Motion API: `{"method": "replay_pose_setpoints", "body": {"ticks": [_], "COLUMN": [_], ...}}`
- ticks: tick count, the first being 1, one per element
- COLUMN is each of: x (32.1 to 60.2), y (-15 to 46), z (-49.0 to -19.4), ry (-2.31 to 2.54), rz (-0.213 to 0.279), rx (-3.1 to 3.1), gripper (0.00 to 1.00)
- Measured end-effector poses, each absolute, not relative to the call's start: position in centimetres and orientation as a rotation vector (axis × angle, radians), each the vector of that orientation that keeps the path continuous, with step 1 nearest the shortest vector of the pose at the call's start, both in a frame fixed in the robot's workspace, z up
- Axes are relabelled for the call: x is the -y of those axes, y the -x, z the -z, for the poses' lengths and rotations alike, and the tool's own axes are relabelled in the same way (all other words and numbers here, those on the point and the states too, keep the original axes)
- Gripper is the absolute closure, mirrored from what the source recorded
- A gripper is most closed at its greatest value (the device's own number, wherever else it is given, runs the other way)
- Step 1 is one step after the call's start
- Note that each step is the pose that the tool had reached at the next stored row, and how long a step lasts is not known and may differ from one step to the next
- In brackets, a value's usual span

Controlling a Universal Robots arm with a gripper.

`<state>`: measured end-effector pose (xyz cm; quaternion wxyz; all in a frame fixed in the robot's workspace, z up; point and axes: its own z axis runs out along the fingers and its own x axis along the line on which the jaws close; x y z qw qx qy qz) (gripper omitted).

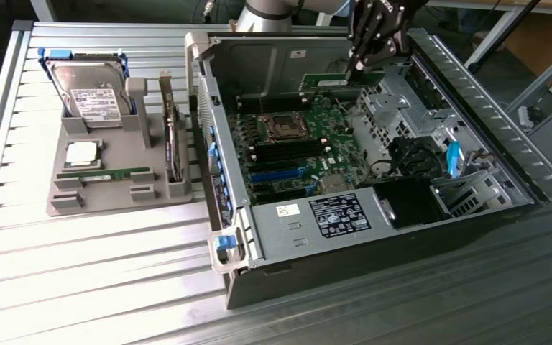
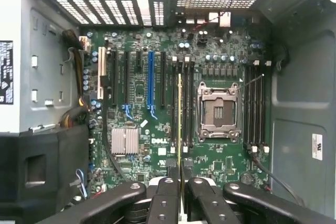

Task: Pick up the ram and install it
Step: 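Insert the ram into the slot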

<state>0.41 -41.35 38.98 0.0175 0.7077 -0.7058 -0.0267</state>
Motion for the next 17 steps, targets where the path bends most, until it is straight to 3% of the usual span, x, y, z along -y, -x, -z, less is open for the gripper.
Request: {"method": "replay_pose_setpoints", "body": {"ticks": [17], "x": [42.0], "y": [0.9], "z": [-33.7], "ry": [-2.184], "rz": [0.083], "rx": [2.208], "gripper": [0.88]}}
